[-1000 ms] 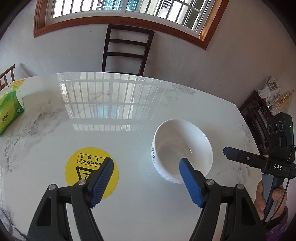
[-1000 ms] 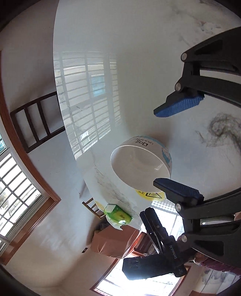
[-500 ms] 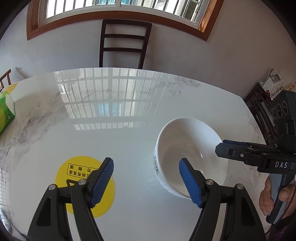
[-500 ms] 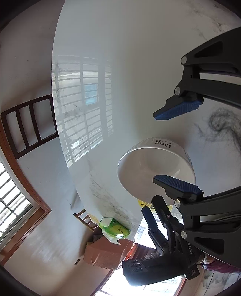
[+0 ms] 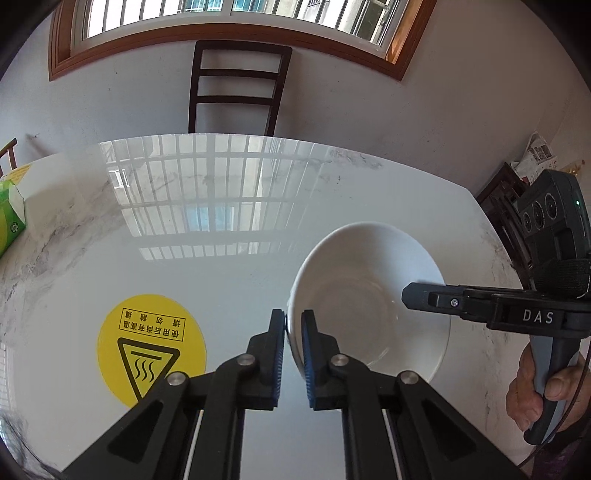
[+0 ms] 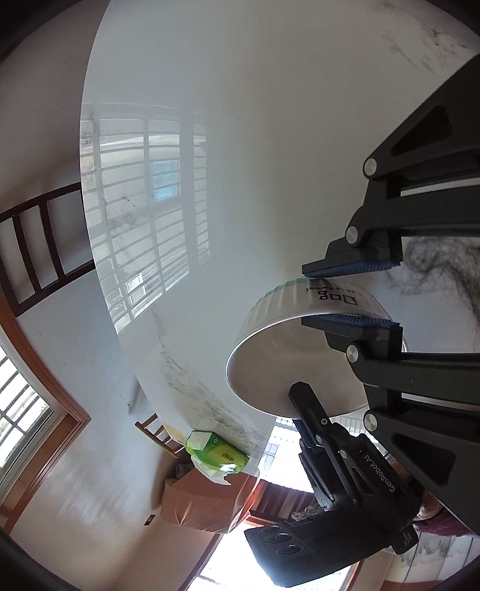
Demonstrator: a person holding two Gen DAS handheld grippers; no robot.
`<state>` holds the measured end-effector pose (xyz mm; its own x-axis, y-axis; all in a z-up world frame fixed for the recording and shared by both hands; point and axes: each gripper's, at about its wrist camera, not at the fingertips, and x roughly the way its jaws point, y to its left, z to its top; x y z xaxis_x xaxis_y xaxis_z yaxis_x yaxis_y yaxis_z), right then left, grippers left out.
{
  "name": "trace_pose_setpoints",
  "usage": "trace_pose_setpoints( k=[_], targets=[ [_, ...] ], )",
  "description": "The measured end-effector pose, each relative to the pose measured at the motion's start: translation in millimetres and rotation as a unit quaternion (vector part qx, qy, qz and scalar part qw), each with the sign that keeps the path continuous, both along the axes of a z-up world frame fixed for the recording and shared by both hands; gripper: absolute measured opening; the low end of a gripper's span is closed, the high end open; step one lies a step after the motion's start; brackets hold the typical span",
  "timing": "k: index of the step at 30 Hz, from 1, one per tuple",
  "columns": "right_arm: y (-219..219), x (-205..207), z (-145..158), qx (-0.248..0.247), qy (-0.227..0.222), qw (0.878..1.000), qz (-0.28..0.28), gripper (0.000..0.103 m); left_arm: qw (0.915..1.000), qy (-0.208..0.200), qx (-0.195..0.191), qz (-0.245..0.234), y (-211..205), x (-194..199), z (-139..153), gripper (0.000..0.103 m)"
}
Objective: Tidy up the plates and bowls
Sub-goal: 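Lift the Dog bowl and carry it over the bowl stack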
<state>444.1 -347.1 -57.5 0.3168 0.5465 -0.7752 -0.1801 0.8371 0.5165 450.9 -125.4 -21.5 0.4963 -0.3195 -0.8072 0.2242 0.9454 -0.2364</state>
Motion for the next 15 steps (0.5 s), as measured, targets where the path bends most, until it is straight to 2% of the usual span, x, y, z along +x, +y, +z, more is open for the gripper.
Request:
trace_pose_setpoints(
  k=[6,15],
  targets=[
    [0,-39,31,0.012,-0.017,1.000,0.007,0.018,0.9996,-0.024,-0.008,0.008,2,-42,40,0.007],
    [-8,-99,62,0.040,-0.030,0.999,-0.004,0.019,0.9988,-0.045,-0.020,-0.001,-1,-100,76,0.007]
  ],
)
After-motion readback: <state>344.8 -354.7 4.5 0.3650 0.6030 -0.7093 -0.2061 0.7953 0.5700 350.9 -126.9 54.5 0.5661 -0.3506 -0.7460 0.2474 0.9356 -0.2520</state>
